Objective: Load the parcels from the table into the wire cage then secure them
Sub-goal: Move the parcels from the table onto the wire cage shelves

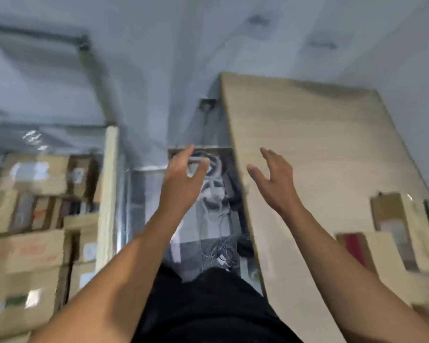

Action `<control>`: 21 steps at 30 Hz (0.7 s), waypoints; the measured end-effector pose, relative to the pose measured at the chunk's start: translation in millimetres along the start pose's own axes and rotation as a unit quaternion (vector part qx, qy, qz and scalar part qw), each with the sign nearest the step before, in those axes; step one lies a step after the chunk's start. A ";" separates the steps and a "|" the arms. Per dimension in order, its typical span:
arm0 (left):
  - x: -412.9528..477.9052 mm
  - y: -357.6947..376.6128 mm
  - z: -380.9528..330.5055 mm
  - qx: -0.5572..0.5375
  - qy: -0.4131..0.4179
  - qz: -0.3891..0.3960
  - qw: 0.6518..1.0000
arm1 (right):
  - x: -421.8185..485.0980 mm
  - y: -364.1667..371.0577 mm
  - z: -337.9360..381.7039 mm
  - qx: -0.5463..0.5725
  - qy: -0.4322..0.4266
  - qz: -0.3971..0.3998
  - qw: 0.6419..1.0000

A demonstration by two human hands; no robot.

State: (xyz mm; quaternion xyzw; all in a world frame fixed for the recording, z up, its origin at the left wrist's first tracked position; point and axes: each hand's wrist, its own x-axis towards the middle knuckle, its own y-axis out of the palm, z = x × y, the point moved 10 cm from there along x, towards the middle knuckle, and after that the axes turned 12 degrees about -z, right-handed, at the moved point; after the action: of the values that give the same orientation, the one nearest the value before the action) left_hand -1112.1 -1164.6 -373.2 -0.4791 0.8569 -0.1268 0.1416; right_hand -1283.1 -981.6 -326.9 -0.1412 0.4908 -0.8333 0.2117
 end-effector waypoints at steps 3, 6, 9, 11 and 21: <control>-45.4 83.1 -56.6 0.029 0.076 0.091 0.993 | -42.8 -68.2 -83.1 0.014 0.073 -0.085 0.994; -111.9 157.3 -106.4 0.047 0.162 0.171 0.971 | -103.2 -126.3 -154.2 0.002 0.145 -0.143 0.979; -182.6 211.3 -127.7 0.042 0.194 0.231 0.953 | -173.3 -172.7 -215.4 -0.010 0.212 -0.192 0.958; -225.0 239.8 -127.4 0.055 0.204 0.269 0.939 | -218.9 -190.9 -249.0 -0.011 0.252 -0.209 0.945; -308.0 378.3 -114.8 0.126 0.239 0.422 0.865 | -337.4 -175.7 -363.2 0.104 0.467 -0.241 0.844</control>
State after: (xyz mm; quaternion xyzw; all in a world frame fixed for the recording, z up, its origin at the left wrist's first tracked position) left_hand -1296.7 -698.8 -363.0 -0.0044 0.9618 -0.2720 0.0314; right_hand -1188.0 -465.1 -355.7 0.1736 0.3930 -0.8715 -0.2366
